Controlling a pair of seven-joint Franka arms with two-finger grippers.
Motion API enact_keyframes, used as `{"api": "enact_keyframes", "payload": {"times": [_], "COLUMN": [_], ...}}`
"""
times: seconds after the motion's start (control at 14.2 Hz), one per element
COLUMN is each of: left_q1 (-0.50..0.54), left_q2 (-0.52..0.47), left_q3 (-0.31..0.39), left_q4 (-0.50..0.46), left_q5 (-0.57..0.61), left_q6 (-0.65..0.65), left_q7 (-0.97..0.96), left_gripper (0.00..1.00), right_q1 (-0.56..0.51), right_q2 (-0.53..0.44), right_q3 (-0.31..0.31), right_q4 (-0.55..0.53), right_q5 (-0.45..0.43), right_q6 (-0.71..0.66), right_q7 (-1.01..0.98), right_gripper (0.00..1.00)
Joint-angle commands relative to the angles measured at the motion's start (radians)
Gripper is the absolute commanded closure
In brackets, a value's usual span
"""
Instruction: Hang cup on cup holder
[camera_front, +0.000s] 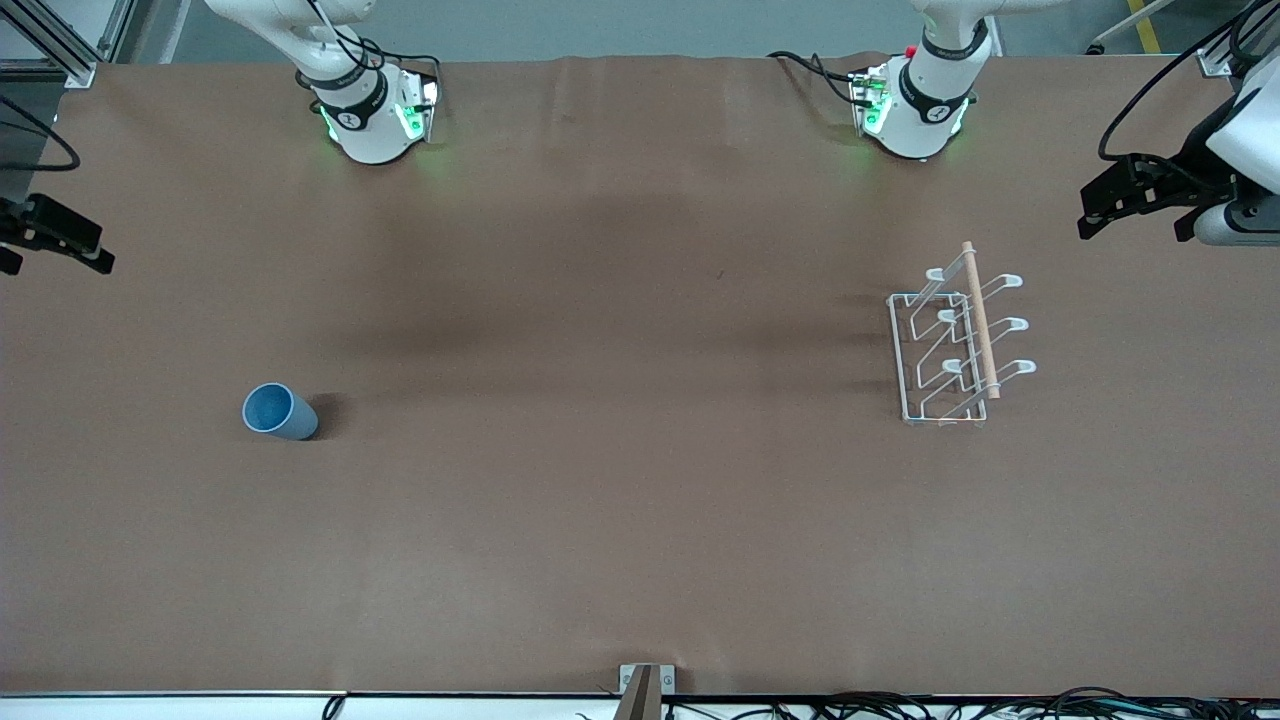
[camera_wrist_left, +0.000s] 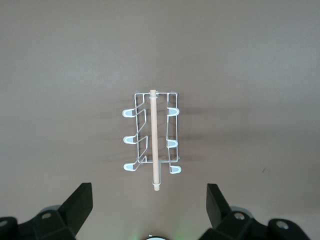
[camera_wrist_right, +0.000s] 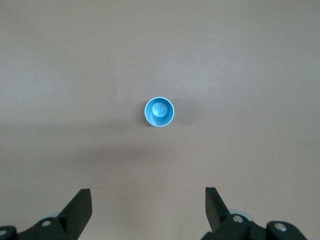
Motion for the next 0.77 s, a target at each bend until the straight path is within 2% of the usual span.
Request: {"api": "enact_keyframes", "payload": {"times": [0.0,0.35,0.49,0.7], "left_q1": [0.006,0.007,0.006,0.006], "left_q2": [0.009,0.012,0.012,0.013], "left_q3": [-0.002,-0.002,-0.002,-0.002], "left_q4": [0.024,0.021,0.021,0.023], "left_q5": [-0.017,-0.015,-0.013,-0.012], "left_q6": [-0.013,-0.016,-0.016,-0.016], "left_q7": [0.007,0.001,-0.002,-0.002], "left_gripper": [0.00,0.00,0.00,0.00], "right_q1": [-0.043,-0.056,-0.059,-0.059], "right_q2": [0.039,0.073,0.134,0.232], "right_q3": [0.008,0.008,0.008,0.008], "right_q4": [-0.075,-0.339,-0.381,-0.382], "right_q5": [0.016,0.014,0.016,0.016], "right_q6": [0.088,0.410,0.513,0.573], "right_q7": [-0.015,-0.029,-0.040,-0.040], "right_gripper": [0.00,0.00,0.00,0.01]}}
